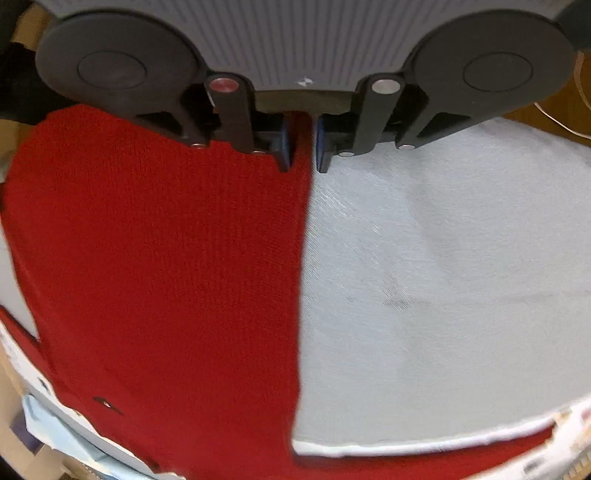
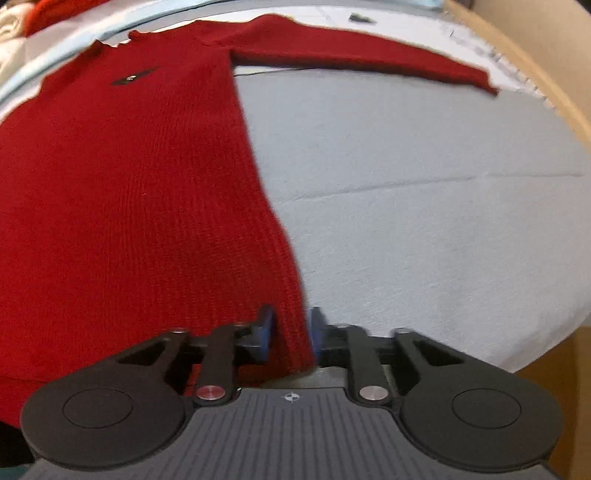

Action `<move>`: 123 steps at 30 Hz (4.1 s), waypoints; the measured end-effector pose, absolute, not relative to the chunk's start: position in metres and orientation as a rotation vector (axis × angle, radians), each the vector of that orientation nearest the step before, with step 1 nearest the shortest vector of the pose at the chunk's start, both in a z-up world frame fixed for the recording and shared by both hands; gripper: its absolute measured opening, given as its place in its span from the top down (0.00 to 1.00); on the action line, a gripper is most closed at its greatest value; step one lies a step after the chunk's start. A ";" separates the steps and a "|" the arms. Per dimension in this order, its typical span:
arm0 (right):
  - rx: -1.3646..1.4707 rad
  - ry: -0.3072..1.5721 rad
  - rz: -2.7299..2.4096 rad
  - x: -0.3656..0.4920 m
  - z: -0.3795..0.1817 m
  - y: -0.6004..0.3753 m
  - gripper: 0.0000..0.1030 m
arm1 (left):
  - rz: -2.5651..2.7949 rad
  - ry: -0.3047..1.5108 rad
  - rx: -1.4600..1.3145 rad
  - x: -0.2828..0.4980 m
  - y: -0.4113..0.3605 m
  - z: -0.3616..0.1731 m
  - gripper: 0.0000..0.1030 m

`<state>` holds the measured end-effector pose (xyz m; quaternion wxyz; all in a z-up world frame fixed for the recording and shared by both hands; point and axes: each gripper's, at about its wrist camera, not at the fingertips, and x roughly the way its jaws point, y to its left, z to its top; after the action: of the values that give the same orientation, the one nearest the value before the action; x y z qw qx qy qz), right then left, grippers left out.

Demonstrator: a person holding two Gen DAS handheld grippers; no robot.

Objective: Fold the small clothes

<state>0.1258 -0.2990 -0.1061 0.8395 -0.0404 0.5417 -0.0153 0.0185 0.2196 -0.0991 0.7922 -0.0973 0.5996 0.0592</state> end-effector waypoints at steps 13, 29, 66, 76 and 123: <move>-0.070 1.125 0.105 0.118 -0.102 -0.286 0.62 | -0.020 1.252 -0.083 0.038 0.186 -0.108 0.61; -0.011 0.913 0.107 0.108 -0.017 -0.278 0.54 | 0.029 0.979 -0.109 0.038 0.189 -0.044 0.24; 0.142 0.751 -0.021 0.198 0.011 -0.311 0.79 | 0.227 0.863 -0.273 0.250 0.129 0.042 0.23; 0.608 0.686 -0.344 0.275 -0.041 -0.425 0.76 | 0.225 0.922 -0.255 0.274 0.142 0.022 0.21; -0.061 0.474 0.444 0.343 -0.041 -0.069 0.87 | 0.445 0.915 -0.574 0.274 0.275 0.029 0.20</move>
<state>0.3428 -0.0690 -0.0411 0.9473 -0.0301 0.2326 0.2182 0.2740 0.2748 0.0288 0.8342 -0.2710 0.4318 0.2101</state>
